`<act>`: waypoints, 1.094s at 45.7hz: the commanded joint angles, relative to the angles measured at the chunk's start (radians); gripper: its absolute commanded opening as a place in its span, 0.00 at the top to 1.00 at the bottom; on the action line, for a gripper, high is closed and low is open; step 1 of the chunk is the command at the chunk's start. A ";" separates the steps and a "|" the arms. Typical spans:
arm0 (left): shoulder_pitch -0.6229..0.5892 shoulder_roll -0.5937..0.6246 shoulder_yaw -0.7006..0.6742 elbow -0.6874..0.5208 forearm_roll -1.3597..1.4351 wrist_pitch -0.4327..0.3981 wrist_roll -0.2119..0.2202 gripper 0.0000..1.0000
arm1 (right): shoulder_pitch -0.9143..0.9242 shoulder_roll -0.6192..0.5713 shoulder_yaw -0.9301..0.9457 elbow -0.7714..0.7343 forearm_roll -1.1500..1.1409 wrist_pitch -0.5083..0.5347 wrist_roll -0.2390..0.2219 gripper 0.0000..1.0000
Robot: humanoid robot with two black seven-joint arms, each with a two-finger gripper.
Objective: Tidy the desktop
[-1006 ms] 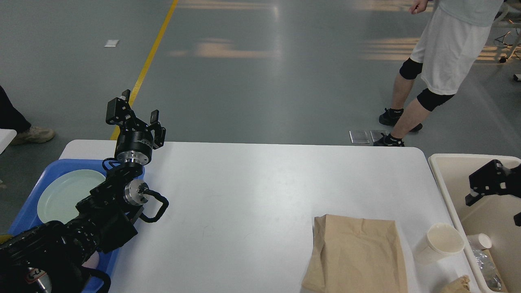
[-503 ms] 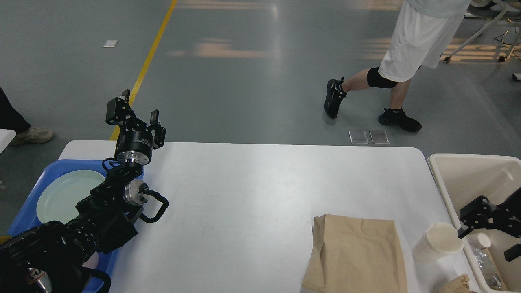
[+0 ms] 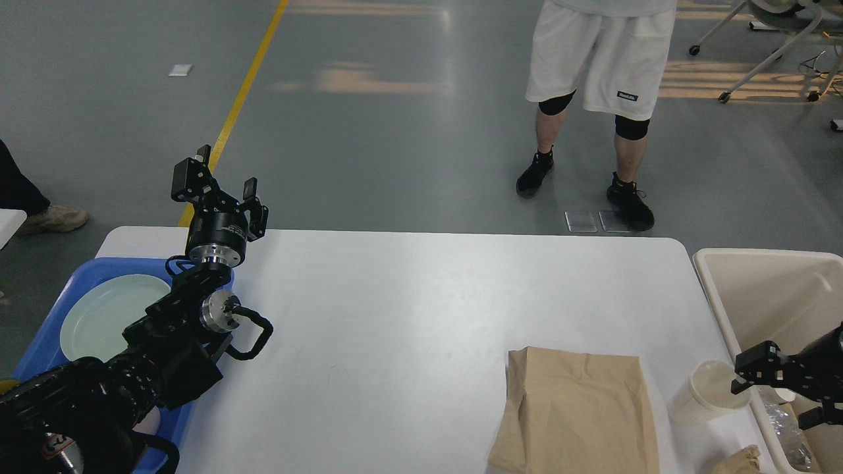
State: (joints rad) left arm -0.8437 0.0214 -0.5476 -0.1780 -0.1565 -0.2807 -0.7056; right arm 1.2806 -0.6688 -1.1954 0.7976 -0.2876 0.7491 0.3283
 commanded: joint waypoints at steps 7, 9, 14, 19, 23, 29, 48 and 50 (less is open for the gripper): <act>0.000 0.000 0.000 0.000 0.000 0.000 0.000 0.04 | -0.007 0.001 0.010 -0.006 0.010 -0.011 0.000 0.02; 0.000 0.000 0.000 0.000 0.000 0.000 0.000 0.04 | -0.009 0.002 0.016 -0.008 0.027 -0.017 0.000 0.03; 0.000 0.000 0.000 0.000 0.000 0.000 0.000 0.04 | -0.021 0.003 0.027 -0.006 0.080 -0.056 0.000 0.12; 0.000 0.000 0.000 0.000 0.000 0.000 0.000 0.04 | -0.035 0.003 0.030 -0.001 0.097 -0.060 0.000 0.23; 0.000 0.000 0.000 0.000 0.000 0.000 0.000 0.04 | -0.038 0.005 0.030 0.003 0.097 -0.057 -0.002 0.51; 0.000 0.000 0.000 0.000 0.000 0.000 0.000 0.04 | -0.050 0.026 0.028 0.006 0.097 -0.050 -0.002 0.80; 0.000 0.000 0.000 0.000 0.000 0.000 0.000 0.04 | -0.040 0.031 0.030 0.012 0.100 -0.040 0.001 1.00; 0.000 0.000 0.000 0.000 0.000 0.000 0.000 0.04 | -0.027 0.028 0.028 0.012 0.100 -0.040 0.003 1.00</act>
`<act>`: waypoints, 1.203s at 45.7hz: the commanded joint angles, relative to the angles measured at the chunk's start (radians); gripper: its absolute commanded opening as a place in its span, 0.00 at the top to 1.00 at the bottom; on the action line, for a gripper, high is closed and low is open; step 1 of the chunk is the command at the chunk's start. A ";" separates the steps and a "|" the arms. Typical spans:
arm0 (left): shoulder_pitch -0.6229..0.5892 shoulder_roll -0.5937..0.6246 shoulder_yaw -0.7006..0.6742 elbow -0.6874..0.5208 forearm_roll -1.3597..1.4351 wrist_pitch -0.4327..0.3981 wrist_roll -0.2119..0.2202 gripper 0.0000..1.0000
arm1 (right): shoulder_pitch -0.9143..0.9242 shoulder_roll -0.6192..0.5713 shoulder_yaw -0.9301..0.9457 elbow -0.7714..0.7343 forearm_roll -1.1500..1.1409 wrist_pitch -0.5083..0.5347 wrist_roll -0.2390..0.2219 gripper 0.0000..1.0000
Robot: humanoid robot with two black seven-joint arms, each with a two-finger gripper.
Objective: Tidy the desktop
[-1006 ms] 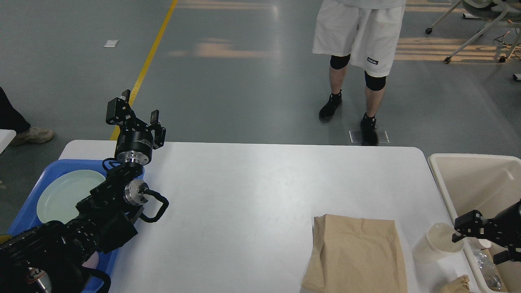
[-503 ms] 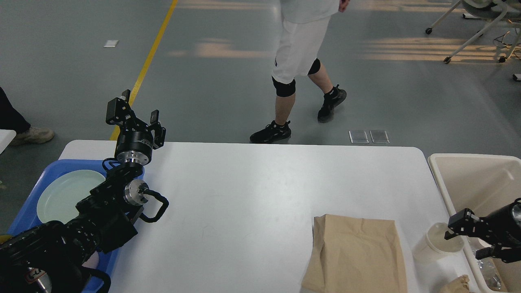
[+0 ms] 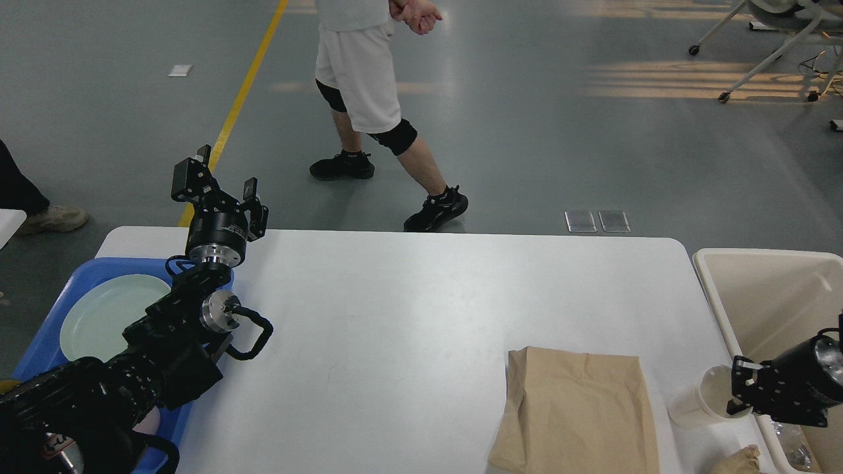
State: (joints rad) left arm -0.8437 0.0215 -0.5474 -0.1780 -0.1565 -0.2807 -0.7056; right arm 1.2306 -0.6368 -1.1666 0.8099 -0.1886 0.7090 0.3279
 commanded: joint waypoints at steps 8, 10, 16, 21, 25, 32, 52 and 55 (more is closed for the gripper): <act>0.000 0.000 0.001 0.000 0.000 0.000 0.000 0.04 | 0.135 -0.027 -0.036 0.012 0.008 0.050 0.008 1.00; 0.000 0.000 0.000 0.000 0.000 0.000 0.000 0.04 | 0.173 -0.037 -0.051 0.012 0.009 0.096 0.010 1.00; 0.000 0.000 0.000 0.000 0.000 0.000 0.000 0.04 | 0.305 -0.047 -0.111 0.028 0.009 0.234 0.011 1.00; 0.000 0.000 0.000 0.000 0.000 0.000 0.000 0.04 | 0.426 -0.047 -0.180 0.040 0.008 0.251 0.011 1.00; 0.000 0.000 0.000 0.000 0.000 0.000 0.000 0.04 | 0.513 -0.043 -0.241 0.055 0.008 0.251 0.011 1.00; 0.000 0.000 0.000 0.000 0.000 0.000 0.000 0.04 | 0.647 -0.040 -0.301 0.048 -0.008 0.251 0.000 1.00; 0.000 0.000 0.000 0.000 0.000 0.000 0.000 0.04 | 0.744 -0.018 -0.323 -0.061 -0.078 0.251 -0.004 1.00; 0.000 0.000 0.000 0.000 0.000 0.000 0.000 0.04 | 0.741 -0.023 -0.337 -0.087 -0.077 0.251 -0.004 1.00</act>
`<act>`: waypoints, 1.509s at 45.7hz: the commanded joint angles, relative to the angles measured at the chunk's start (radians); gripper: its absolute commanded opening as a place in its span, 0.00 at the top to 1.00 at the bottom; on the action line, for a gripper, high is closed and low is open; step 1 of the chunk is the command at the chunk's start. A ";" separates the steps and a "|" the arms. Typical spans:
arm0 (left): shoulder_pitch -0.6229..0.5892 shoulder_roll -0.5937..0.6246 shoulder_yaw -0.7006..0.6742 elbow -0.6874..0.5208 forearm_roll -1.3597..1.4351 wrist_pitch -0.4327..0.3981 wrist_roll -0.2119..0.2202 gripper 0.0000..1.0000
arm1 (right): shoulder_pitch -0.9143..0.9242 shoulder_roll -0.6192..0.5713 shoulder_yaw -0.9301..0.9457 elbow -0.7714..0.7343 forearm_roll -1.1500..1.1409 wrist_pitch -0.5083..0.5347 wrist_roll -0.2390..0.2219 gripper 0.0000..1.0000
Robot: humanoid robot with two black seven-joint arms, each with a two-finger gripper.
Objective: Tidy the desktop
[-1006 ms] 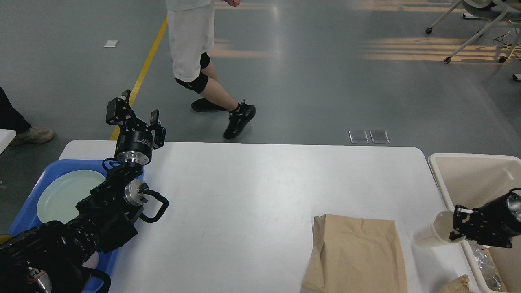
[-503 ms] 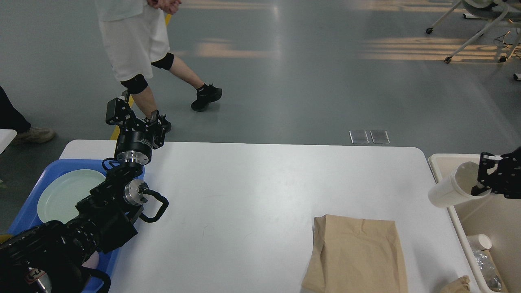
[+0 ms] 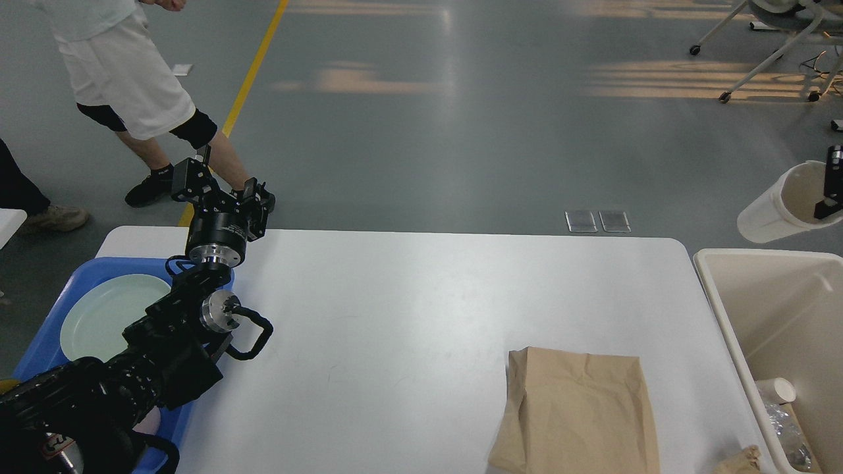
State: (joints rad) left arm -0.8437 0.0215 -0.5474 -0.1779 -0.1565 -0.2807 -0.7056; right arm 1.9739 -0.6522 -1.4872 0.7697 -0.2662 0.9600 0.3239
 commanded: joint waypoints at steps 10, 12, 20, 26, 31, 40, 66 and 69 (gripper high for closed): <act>0.000 0.000 0.000 0.000 0.000 0.000 0.000 0.04 | -0.043 -0.066 -0.021 -0.052 0.024 -0.144 0.001 1.00; 0.000 0.000 0.000 0.000 0.000 0.000 0.000 0.04 | -0.056 -0.081 -0.018 -0.050 0.025 -0.219 0.001 1.00; 0.000 0.000 0.001 0.000 0.000 0.000 0.000 0.04 | -0.147 -0.118 0.002 -0.050 0.027 -0.492 0.001 1.00; 0.000 0.000 0.000 0.000 0.000 0.000 0.000 0.04 | -0.262 -0.129 0.034 -0.050 0.038 -0.748 0.003 1.00; 0.000 0.000 0.000 0.000 0.000 0.000 0.000 0.04 | -0.391 -0.132 0.090 -0.052 0.088 -0.885 0.007 1.00; 0.000 0.000 0.000 0.000 0.000 0.000 0.000 0.04 | -0.567 -0.133 0.174 -0.058 0.154 -0.940 0.007 1.00; 0.000 0.000 0.000 0.000 0.000 0.000 0.000 0.04 | -0.787 -0.138 0.202 -0.125 0.216 -0.945 0.009 0.18; 0.000 0.000 0.001 0.000 0.000 0.000 0.000 0.04 | -0.787 -0.138 0.203 -0.125 0.216 -0.945 0.009 0.06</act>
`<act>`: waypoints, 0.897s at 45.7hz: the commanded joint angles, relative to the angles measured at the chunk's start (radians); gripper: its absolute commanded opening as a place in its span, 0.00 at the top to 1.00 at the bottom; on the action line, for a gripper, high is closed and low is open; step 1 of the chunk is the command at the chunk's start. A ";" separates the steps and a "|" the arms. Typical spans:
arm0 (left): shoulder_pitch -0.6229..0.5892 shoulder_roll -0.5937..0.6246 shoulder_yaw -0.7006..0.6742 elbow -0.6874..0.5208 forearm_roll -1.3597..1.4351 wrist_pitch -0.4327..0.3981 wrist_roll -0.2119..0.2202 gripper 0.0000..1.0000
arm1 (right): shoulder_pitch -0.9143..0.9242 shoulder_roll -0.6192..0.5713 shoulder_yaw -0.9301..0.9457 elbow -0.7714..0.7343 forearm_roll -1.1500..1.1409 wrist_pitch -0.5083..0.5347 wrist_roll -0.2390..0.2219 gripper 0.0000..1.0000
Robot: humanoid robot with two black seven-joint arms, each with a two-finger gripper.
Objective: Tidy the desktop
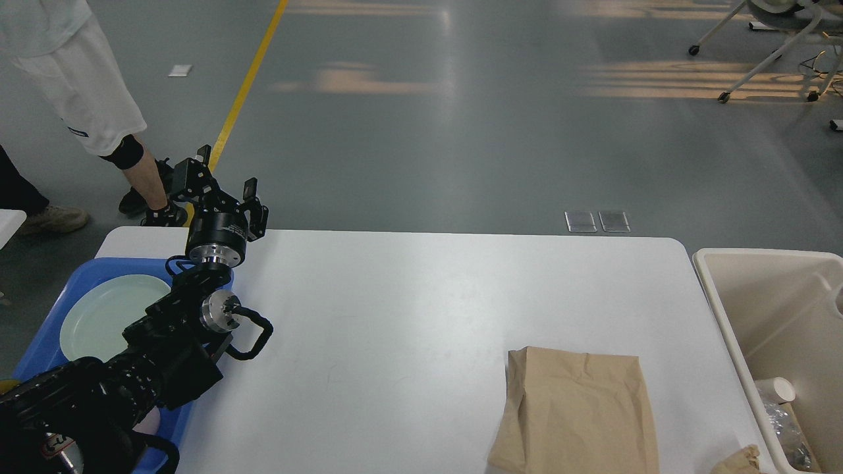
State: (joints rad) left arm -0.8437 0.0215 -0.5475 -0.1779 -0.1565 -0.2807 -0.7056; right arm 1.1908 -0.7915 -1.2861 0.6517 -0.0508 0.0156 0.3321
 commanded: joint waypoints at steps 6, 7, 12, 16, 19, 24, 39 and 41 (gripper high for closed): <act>0.000 0.000 0.000 0.000 0.000 0.000 0.000 0.04 | -0.004 0.003 0.002 -0.006 0.000 0.001 0.001 0.01; 0.000 0.000 0.000 0.000 0.000 0.000 0.000 0.04 | -0.004 0.003 0.002 -0.006 0.000 0.003 0.001 0.01; 0.000 0.000 0.000 0.000 0.000 0.000 0.000 0.04 | 0.000 0.006 -0.001 0.000 -0.001 0.007 0.001 0.00; 0.000 0.000 0.001 0.000 0.000 0.000 0.000 0.04 | 0.013 0.008 -0.001 0.006 -0.007 0.018 0.001 0.00; 0.000 0.000 0.000 0.000 0.000 0.000 0.000 0.04 | 0.022 0.008 -0.004 0.009 -0.018 0.024 0.001 0.00; 0.000 0.000 0.000 0.000 0.000 0.000 0.000 0.04 | 0.064 0.008 -0.018 0.023 -0.023 0.047 0.001 0.00; 0.000 0.000 0.000 0.000 0.000 0.000 0.000 0.04 | 0.282 0.011 -0.108 0.037 -0.093 0.247 -0.004 0.00; 0.000 0.000 0.000 0.000 0.000 0.000 0.000 0.04 | 0.312 0.017 -0.124 0.039 -0.107 0.282 -0.004 0.00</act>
State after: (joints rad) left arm -0.8437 0.0215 -0.5476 -0.1779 -0.1565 -0.2807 -0.7056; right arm 1.4275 -0.7826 -1.3723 0.6851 -0.1289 0.2115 0.3292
